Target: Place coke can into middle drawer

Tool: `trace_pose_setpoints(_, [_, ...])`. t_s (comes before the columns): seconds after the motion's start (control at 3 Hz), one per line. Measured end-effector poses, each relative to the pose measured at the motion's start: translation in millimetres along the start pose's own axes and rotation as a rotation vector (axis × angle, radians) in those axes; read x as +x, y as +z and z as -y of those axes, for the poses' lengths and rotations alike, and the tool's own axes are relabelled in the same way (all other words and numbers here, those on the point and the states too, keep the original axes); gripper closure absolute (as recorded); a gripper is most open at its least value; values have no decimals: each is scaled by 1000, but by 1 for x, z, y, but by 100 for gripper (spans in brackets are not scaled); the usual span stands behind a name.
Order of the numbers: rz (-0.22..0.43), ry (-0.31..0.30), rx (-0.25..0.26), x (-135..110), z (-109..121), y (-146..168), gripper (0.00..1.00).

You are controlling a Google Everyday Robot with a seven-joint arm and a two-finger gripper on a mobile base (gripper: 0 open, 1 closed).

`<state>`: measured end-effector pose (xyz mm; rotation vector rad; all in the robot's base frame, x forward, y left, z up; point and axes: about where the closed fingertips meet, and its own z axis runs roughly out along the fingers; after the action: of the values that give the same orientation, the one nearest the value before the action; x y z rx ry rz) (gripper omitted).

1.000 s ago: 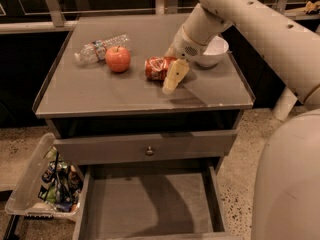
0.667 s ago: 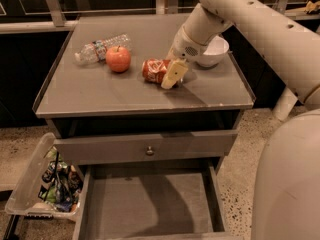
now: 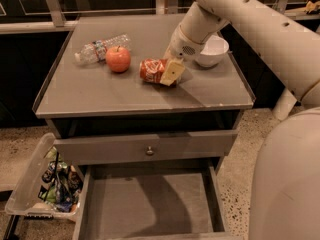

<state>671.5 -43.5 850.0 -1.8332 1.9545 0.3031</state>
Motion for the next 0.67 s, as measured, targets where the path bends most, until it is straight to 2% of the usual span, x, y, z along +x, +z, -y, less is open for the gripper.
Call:
trace_pose_setpoints(0.33, [4,-28,-9,7,-17,-10,100])
trace_pose_setpoints(0.67, [38,-73,9,19,-50,-32,100])
